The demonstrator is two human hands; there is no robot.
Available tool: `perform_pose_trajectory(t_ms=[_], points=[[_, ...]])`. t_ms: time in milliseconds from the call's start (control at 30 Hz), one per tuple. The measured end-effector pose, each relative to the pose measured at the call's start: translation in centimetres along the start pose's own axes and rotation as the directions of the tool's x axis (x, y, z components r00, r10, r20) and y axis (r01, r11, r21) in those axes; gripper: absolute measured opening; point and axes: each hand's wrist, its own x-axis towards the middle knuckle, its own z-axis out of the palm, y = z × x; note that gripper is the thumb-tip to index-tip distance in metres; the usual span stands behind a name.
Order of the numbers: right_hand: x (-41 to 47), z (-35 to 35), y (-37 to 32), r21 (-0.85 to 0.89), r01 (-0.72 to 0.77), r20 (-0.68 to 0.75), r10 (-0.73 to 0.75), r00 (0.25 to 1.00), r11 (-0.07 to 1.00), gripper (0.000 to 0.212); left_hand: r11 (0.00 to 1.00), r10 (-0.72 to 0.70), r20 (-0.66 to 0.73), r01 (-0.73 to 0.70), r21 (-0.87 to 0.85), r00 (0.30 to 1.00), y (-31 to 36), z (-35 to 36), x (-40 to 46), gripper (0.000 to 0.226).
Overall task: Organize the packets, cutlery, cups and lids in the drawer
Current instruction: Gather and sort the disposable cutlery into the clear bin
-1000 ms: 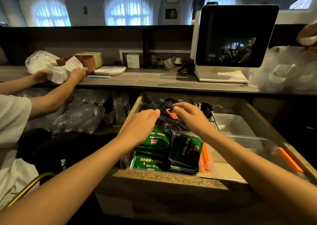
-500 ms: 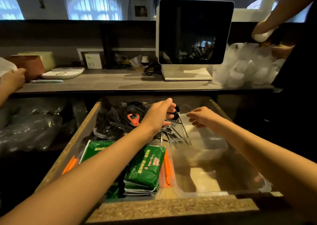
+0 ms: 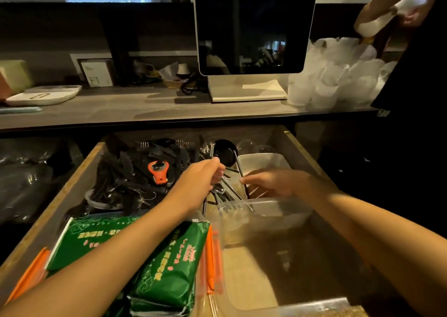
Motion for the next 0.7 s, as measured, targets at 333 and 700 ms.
perform_pose_trajectory(t_ms=[333, 700], points=[[-1.6, 0.7, -2.4, 0.15, 0.407, -0.494, -0.289, 0.82, 0.901, 0.02, 0.97, 0.048, -0.191, -0.091, -0.223, 0.98, 1.1, -1.3, -0.1, 0.021], [1.0, 5.9, -7.0, 0.061, 0.046, -0.366, -0.021, 0.93, 0.997, 0.068, 0.938, 0.042, -0.403, 0.103, 0.33, 0.914, -0.2, -5.6, 1.2, 0.054]])
